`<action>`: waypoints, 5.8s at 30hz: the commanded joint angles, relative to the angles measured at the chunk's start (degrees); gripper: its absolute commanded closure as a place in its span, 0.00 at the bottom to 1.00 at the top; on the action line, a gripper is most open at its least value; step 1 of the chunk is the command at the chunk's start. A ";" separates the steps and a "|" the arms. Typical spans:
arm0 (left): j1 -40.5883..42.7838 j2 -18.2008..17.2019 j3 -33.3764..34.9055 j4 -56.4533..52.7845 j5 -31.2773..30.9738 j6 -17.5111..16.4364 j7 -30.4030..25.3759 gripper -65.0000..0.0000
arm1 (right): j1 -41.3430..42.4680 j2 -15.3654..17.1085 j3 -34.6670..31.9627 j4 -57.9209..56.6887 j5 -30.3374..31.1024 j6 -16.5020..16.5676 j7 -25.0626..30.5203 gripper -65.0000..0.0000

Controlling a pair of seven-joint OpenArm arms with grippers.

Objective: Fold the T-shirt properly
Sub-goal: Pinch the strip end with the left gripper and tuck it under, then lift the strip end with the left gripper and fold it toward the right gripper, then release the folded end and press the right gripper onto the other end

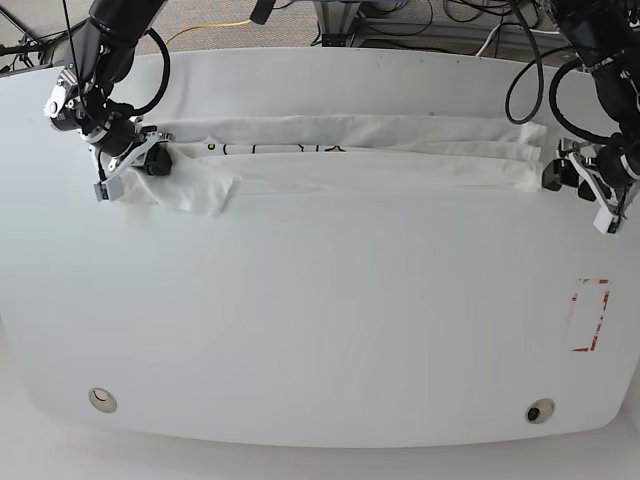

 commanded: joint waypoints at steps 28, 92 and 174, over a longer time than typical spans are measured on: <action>4.37 3.66 -3.59 -6.44 -4.92 -0.08 -6.71 0.27 | 0.08 0.62 0.14 0.59 -1.19 -0.12 -1.17 0.98; 5.16 6.12 26.65 20.46 -5.01 -0.08 -8.73 0.93 | 0.17 0.53 0.23 0.24 -1.19 -0.12 -1.17 0.98; 2.70 13.68 27.97 1.65 5.10 -0.08 -11.11 0.56 | 11.16 11.87 20.89 -12.07 20.26 -0.12 -20.91 0.00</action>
